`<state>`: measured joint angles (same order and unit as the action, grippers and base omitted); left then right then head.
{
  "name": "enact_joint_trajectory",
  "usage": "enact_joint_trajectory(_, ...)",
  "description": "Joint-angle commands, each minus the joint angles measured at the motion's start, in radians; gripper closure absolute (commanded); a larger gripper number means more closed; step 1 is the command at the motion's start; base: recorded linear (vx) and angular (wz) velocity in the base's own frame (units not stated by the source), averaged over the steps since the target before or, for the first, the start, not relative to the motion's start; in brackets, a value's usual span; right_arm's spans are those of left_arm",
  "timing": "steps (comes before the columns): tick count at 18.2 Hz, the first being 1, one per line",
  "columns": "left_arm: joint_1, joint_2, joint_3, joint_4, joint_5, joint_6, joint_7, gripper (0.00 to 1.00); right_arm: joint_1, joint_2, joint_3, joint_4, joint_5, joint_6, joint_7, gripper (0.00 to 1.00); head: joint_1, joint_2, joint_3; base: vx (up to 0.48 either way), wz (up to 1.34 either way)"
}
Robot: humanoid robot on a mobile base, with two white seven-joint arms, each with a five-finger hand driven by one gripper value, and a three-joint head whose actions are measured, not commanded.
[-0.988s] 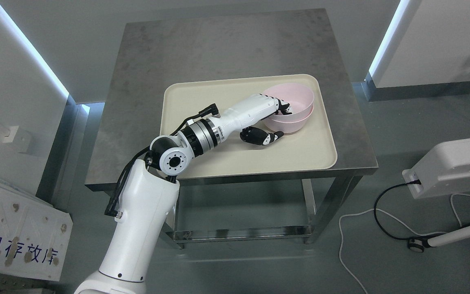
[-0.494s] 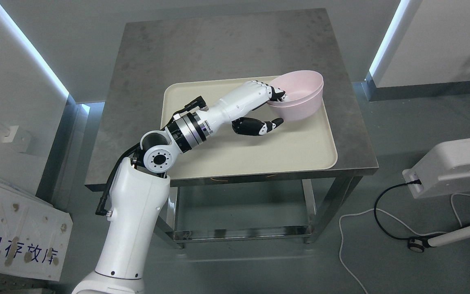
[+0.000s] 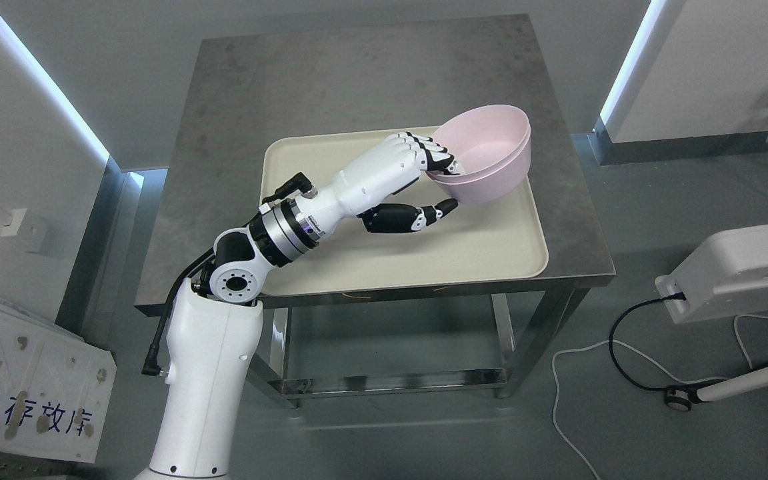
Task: Stack pink IKEA bowls on left shelf middle
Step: 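Lift the stacked bowls off the tray with the left hand, then hold the bowls aloft while turning toward the blue bin shelf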
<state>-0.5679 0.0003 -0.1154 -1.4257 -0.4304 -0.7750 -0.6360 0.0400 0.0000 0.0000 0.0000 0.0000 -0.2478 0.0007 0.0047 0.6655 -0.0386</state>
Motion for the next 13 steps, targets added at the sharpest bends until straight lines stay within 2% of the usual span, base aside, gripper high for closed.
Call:
enact_joint_trajectory(1, 0.043, 0.017, 0.062, -0.093, 0.019, -0.010, -0.001, 0.99, 0.000, -0.017, -0.005, -0.017, -0.002, 0.001, -0.001, 0.00, 0.0000, 0.000, 0.000, 0.008, -0.02)
enact_joint_trajectory(13, 0.059, 0.017, 0.076, -0.147, 0.021, -0.010, -0.001, 1.00, 0.000, -0.017, -0.005, -0.017, -0.002, 0.001, -0.001, 0.00, 0.0000, 0.000, 0.000, -0.047, -0.04)
